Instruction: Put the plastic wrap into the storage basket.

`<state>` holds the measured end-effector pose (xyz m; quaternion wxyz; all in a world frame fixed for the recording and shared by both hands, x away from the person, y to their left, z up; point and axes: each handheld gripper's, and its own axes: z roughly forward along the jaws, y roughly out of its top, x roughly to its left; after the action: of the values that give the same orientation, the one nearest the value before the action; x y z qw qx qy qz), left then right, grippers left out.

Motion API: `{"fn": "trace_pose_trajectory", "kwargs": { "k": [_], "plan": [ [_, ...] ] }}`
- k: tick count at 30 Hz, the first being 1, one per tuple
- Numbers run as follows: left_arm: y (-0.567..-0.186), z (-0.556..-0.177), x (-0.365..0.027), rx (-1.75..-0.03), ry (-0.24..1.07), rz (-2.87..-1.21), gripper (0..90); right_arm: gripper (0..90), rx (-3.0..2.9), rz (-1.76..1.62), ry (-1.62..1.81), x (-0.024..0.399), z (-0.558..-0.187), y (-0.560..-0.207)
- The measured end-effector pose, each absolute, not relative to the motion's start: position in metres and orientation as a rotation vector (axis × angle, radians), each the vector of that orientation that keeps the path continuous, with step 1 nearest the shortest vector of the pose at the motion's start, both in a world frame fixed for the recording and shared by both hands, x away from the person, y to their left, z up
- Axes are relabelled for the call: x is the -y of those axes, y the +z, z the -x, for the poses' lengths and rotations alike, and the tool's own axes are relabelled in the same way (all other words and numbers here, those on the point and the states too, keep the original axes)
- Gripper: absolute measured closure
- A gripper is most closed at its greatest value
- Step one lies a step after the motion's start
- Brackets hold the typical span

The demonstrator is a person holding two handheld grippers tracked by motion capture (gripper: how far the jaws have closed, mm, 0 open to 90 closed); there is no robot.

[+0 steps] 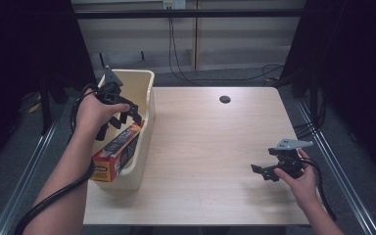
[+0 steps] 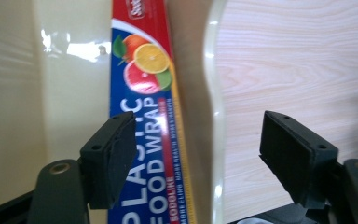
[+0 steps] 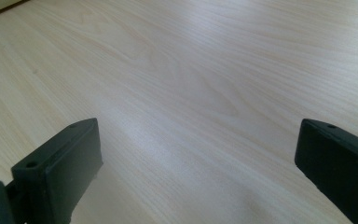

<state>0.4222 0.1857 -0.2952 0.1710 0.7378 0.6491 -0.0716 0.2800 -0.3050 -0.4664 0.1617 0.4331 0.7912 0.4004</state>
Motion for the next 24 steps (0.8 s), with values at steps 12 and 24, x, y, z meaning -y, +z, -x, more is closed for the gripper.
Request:
{"fn": "trace_pose_trajectory", "kwargs": {
  "k": [12,24],
  "plan": [
    [-0.288,-0.414,-0.151,-1.708,-0.203,-2.141,21.3,0.2,-2.252,-1.238,1.141,0.303,-0.28,-0.465],
    [-0.287,-0.413,-0.131,-1.644,-0.199,-2.183,18.8,0.2,-2.259,-1.235,1.146,0.303,-0.28,-0.465]
  ]
}}
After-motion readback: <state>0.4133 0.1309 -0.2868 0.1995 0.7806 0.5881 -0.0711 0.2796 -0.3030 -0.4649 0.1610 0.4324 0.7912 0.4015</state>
